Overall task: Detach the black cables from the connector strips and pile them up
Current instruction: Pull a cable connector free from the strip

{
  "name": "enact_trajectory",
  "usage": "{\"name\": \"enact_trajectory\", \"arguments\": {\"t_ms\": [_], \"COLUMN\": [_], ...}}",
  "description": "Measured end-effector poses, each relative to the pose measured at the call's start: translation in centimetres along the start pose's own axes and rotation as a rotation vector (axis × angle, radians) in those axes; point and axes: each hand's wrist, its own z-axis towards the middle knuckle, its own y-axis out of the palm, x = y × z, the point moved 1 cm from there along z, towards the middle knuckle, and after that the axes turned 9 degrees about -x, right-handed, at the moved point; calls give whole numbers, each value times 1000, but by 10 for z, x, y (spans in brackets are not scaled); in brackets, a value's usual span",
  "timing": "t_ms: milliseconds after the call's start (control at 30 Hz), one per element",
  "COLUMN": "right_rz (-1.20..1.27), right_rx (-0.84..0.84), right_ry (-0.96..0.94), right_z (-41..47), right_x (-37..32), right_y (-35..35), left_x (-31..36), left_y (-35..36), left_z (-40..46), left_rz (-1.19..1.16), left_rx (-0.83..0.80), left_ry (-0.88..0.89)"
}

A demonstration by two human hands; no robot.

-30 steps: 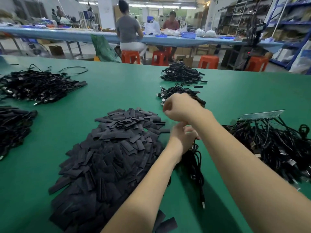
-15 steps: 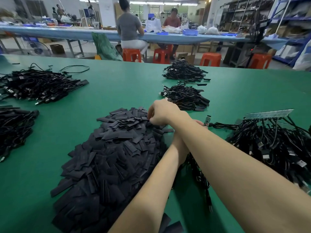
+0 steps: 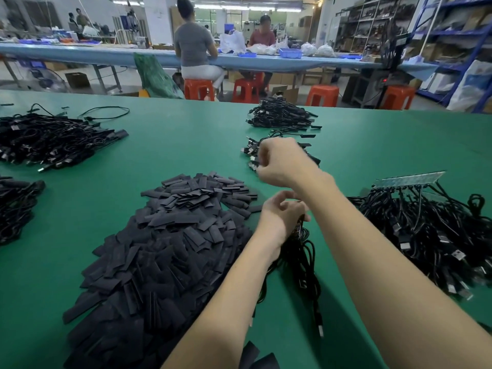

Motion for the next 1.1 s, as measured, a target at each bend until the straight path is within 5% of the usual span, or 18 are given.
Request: {"name": "enact_trajectory", "arguments": {"t_ms": [200, 367, 533, 1100], "right_rz": [461, 859, 1470, 1442], "right_rx": [328, 340, 242, 314], "right_ry": [122, 266, 102, -40], "right_z": [-69, -102, -104, -104], "right_x": [67, 105, 107, 101], "right_y": [-21, 16, 29, 29], "left_x": [-1, 3, 7, 16], "left_y": [-3, -3, -8, -23], "left_z": [1, -2, -2, -5], "left_rz": [15, 49, 69, 69], "left_rx": [-3, -6, -66, -206], "left_ry": [-15, -1, -31, -72]}}
